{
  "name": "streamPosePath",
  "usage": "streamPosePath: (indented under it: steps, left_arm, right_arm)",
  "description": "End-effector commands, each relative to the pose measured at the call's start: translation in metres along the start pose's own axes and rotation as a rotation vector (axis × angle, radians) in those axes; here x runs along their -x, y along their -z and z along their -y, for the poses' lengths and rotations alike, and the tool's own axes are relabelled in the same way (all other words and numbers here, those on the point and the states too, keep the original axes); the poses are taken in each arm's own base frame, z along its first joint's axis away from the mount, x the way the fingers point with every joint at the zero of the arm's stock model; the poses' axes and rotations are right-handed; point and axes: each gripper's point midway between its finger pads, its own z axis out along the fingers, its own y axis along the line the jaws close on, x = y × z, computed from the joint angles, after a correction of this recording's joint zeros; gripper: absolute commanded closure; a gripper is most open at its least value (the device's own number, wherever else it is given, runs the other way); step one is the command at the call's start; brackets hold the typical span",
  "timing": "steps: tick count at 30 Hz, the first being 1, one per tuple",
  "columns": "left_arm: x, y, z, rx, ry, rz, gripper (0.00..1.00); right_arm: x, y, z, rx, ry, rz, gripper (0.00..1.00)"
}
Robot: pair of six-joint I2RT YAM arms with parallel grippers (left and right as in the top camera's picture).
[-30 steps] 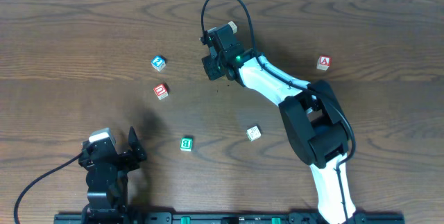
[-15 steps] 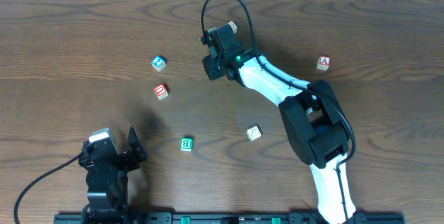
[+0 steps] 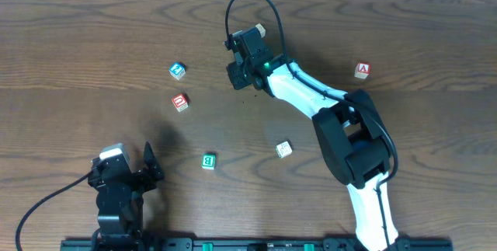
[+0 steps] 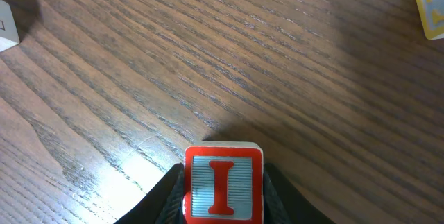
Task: Spell out Ai2
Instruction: 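Close right gripper on the red I block and lift, then carry the I block with right gripper toward table center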
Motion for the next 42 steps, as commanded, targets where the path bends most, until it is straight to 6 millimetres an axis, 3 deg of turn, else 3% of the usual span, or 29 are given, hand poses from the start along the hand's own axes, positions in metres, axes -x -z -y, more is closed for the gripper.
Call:
streamPosePath:
  steps: [1, 7, 15, 17, 20, 26, 31, 35, 38, 42]
  left_arm:
    - [-0.007, -0.003, -0.005, 0.023, -0.020, -0.013, 0.05]
    - [-0.007, -0.003, -0.004, 0.022, -0.020, -0.013, 0.05]
    - [-0.007, -0.003, -0.004, 0.022, -0.020, -0.013, 0.05]
    - [-0.007, -0.003, -0.004, 0.022, -0.020, -0.013, 0.05]
    - [-0.007, -0.003, -0.004, 0.022, -0.020, -0.013, 0.05]
    - [-0.007, -0.003, -0.004, 0.022, -0.020, -0.013, 0.05]
    - [-0.007, -0.003, -0.004, 0.022, -0.020, -0.013, 0.05]
    - [-0.007, -0.003, -0.004, 0.022, -0.020, -0.013, 0.05]
    - [-0.007, -0.003, -0.005, 0.023, -0.020, -0.013, 0.05]
    - [-0.007, -0.003, -0.005, 0.023, -0.020, -0.013, 0.05]
  right_arm:
    - [0.001, -0.004, 0.000, 0.005, -0.019, -0.003, 0.69]
    - [0.010, 0.003, -0.001, 0.005, -0.027, -0.010, 0.69]
    - [0.023, 0.026, 0.000, -0.015, -0.034, -0.072, 0.70]
    - [0.019, 0.033, 0.001, -0.025, -0.049, -0.114, 0.78]
    - [0.011, 0.043, 0.002, -0.037, -0.077, -0.174, 0.99]
    - [-0.007, 0.064, 0.005, -0.070, -0.103, -0.285, 0.99]
    - [-0.026, 0.091, 0.027, -0.234, -0.169, -0.356, 0.98]
    - [-0.019, 0.109, 0.024, -0.239, -0.187, -0.310, 0.98]
    - [-0.017, 0.107, 0.018, -0.226, -0.208, -0.255, 0.99]
    - [-0.040, 0.093, 0.015, -0.228, -0.272, -0.244, 0.98]
